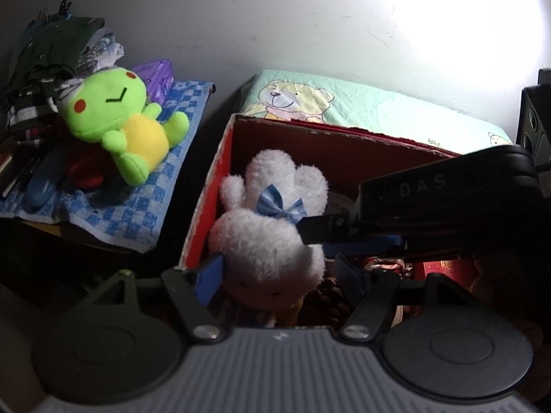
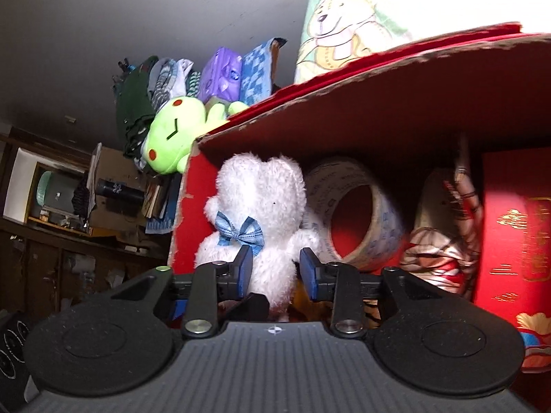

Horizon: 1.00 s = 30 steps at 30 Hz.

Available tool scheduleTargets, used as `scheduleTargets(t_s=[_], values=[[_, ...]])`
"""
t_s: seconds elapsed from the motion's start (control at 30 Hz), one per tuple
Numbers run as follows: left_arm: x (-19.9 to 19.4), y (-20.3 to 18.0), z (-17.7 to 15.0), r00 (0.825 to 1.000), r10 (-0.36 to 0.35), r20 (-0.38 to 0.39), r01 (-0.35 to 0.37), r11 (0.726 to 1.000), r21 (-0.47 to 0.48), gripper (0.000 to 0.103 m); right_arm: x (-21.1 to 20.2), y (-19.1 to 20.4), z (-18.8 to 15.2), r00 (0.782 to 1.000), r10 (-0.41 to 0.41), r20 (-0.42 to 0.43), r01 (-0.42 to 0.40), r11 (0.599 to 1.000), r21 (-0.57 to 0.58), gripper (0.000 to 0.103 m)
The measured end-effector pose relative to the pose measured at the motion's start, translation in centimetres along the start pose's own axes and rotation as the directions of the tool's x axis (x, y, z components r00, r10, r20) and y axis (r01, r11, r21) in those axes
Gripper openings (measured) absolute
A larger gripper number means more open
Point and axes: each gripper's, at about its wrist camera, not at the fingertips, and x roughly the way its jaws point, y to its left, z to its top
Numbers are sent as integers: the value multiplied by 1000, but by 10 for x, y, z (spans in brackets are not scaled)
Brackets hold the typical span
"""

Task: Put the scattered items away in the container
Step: 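Lift the white bear and carry it over the red box, then lower the white bear into the red box and open the right tool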

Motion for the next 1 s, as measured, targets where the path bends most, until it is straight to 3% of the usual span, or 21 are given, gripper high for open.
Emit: scheduleTargets(t_s=[0.27, 1.0], values=[[5, -10, 1, 999, 47, -7, -47, 999, 7, 76, 3, -1, 4, 999, -27, -19, 27, 999, -22, 37], [6, -19, -5, 993, 111, -46, -111, 994, -7, 79, -24, 1, -15, 994, -85, 65, 91, 992, -83, 39]])
